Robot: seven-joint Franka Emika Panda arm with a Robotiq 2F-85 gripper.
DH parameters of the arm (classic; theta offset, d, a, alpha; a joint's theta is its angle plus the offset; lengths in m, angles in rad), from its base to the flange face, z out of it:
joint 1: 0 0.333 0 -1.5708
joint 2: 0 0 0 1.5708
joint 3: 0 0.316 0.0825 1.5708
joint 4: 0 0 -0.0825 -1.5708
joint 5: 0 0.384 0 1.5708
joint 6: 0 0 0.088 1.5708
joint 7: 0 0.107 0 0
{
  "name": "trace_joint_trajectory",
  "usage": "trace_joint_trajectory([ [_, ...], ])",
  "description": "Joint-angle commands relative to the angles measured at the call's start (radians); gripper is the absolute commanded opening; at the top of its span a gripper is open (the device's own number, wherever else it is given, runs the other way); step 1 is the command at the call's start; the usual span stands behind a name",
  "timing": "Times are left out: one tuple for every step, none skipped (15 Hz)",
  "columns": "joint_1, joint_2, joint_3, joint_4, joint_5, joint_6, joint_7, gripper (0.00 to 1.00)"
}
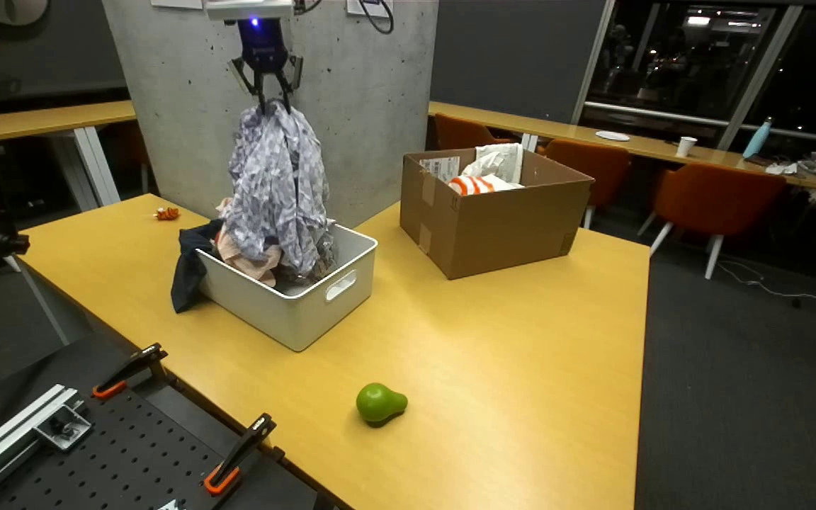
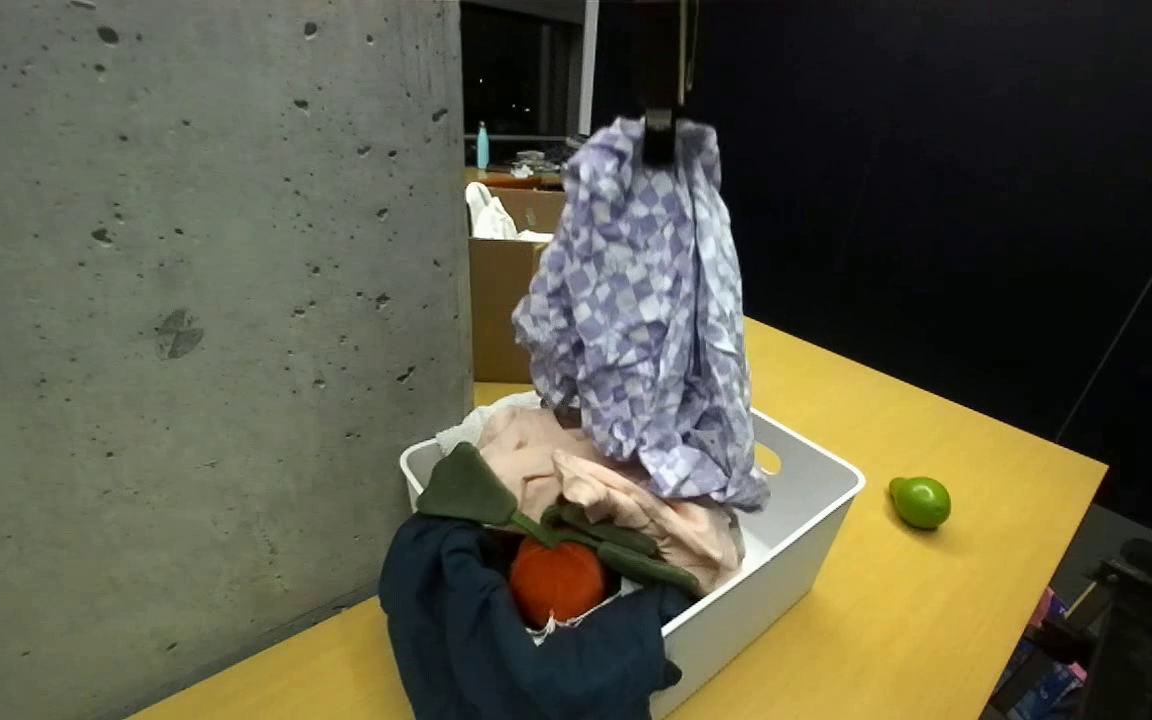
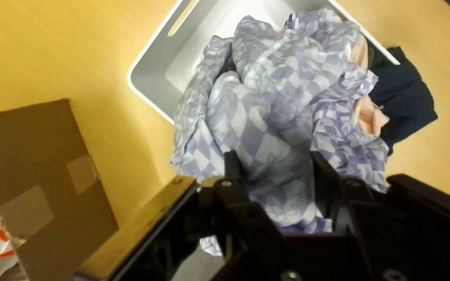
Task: Carry the small yellow container with the checked cloth and put them in the white basket
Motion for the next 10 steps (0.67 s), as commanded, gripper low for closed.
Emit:
trace_joint_trajectory([
  [-0.025, -0.017, -0.009, -0.205, 0.001, 0.108, 0.018, 0.21],
  [-0.033, -0.017, -0.013, -0.269, 0.003, 0.141, 0.022, 0.21],
  [-0.039, -0.013, -0.020, -0.328, -0.003, 0.177, 0.029, 0.21],
  [-0.049, -0.002, -0.023, -0.378, -0.003, 0.206, 0.029, 0.21],
  [-0.059, 0.010, -0.026, -0.429, -0.004, 0.239, 0.023, 0.21],
  [-0.069, 0.031, -0.027, -0.456, -0.002, 0.257, 0.018, 0.21],
  [-0.116, 0.043, 0.038, -0.481, -0.048, 0.268, 0.038, 0.21],
  [-0.124, 0.048, 0.043, -0.510, -0.058, 0.283, 0.042, 0.21],
  [-0.136, 0.050, 0.052, -0.537, -0.069, 0.300, 0.047, 0.21],
  [-0.143, 0.035, 0.058, -0.572, -0.077, 0.316, 0.061, 0.71],
])
